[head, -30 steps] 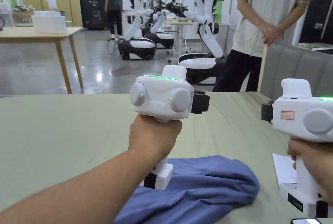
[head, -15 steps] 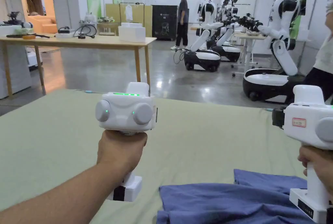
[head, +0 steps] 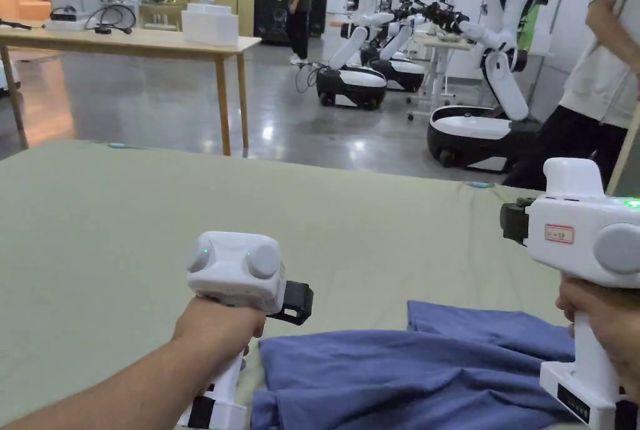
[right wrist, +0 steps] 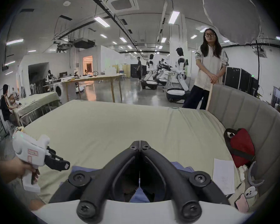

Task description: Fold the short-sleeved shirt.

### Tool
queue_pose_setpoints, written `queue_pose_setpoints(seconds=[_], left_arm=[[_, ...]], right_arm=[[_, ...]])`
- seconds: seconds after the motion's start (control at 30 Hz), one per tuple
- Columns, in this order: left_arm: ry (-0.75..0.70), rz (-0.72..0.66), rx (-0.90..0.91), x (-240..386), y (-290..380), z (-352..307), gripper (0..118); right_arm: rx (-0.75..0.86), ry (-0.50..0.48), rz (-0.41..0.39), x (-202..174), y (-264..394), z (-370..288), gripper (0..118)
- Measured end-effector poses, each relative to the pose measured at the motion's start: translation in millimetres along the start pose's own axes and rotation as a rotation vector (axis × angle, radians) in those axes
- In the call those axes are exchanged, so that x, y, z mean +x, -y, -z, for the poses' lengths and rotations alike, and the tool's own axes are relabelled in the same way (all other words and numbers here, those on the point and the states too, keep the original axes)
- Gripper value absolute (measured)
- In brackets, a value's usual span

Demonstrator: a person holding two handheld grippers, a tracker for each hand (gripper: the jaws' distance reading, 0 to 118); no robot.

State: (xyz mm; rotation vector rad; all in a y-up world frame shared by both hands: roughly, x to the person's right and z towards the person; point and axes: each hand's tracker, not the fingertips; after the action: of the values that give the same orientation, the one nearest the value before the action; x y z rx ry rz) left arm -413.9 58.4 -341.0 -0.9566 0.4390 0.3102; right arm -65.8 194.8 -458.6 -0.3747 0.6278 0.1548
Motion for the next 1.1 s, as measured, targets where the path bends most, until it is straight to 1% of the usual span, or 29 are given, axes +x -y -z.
queue_pose_setpoints(seconds=[0.07,0.17,0.23,0.27,0.37,0.4,0.43,0.47,0.5,0.57,0.6,0.63,0.7,0.73,0.77,0.8,0.9,0.93,1.03,1.1], left_arm=[[0.004,-0.003,-0.045,11.4,2.0,24.7,107],[0.0,-0.05,-0.075,21.6,4.1,56.5,107],[-0.04,-0.055,-0.085,24.5,4.6,73.3,106],[-0.049,-0.045,-0.096,25.1,4.5,80.4,103],[-0.052,-0.043,-0.113,25.6,5.0,88.0,101],[-0.052,-0.037,-0.108,25.1,4.5,85.8,97],[-0.051,-0.021,-0.105,26.2,3.7,83.6,87],[-0.069,0.012,-0.09,27.4,2.0,79.8,74],[-0.066,0.027,-0.089,27.3,1.0,76.8,57],[-0.065,0.034,-0.07,25.7,-0.5,67.8,11],[-0.043,0.024,-0.066,24.9,-1.7,65.5,8],[-0.045,0.023,-0.071,25.4,-1.5,64.0,6],[-0.032,0.037,-0.083,24.2,-2.6,61.0,5],[-0.03,0.05,-0.079,24.4,-2.7,59.9,5],[-0.026,0.057,-0.081,24.4,-2.9,60.0,4],[-0.022,0.058,-0.086,23.9,-2.9,60.2,4],[-0.009,0.061,-0.102,21.8,-3.6,64.5,4],[-0.006,0.062,-0.107,20.7,-3.7,66.6,4],[-0.002,0.084,-0.114,21.3,-1.1,73.2,4],[0.006,0.089,-0.117,20.1,-0.7,74.0,4]], right_arm=[[-0.016,0.02,0.008,11.5,8.3,-5.2,0],[-0.056,0.054,0.008,32.6,23.7,4.0,0],[-0.074,0.07,0.013,44.6,33.4,5.4,0],[-0.083,0.077,0.016,51.7,38.0,8.1,0],[-0.112,0.111,0.028,70.9,50.4,16.7,0],[-0.12,0.125,0.034,76.3,54.0,19.8,0],[-0.127,0.134,0.042,82.2,57.9,23.4,0],[-0.136,0.147,0.047,88.1,62.1,27.5,0],[-0.146,0.159,0.049,92.5,65.6,30.7,0],[-0.174,0.194,0.067,102.4,71.7,37.1,3],[-0.182,0.224,0.087,106.8,74.2,38.5,9],[-0.191,0.236,0.119,113.0,76.8,41.3,19],[-0.244,0.243,0.18,126.5,79.6,48.0,49],[-0.257,0.248,0.189,130.0,80.1,49.6,64],[-0.275,0.253,0.181,134.3,80.6,54.4,79],[-0.289,0.263,0.175,137.9,81.8,60.2,84],[-0.36,0.251,0.175,150.4,89.2,82.2,84],[-0.381,0.245,0.191,156.8,93.7,90.9,84],[-0.443,0.216,0.27,177.5,118.2,118.9,84],[-0.488,0.232,0.279,184.3,136.0,133.9,84]])
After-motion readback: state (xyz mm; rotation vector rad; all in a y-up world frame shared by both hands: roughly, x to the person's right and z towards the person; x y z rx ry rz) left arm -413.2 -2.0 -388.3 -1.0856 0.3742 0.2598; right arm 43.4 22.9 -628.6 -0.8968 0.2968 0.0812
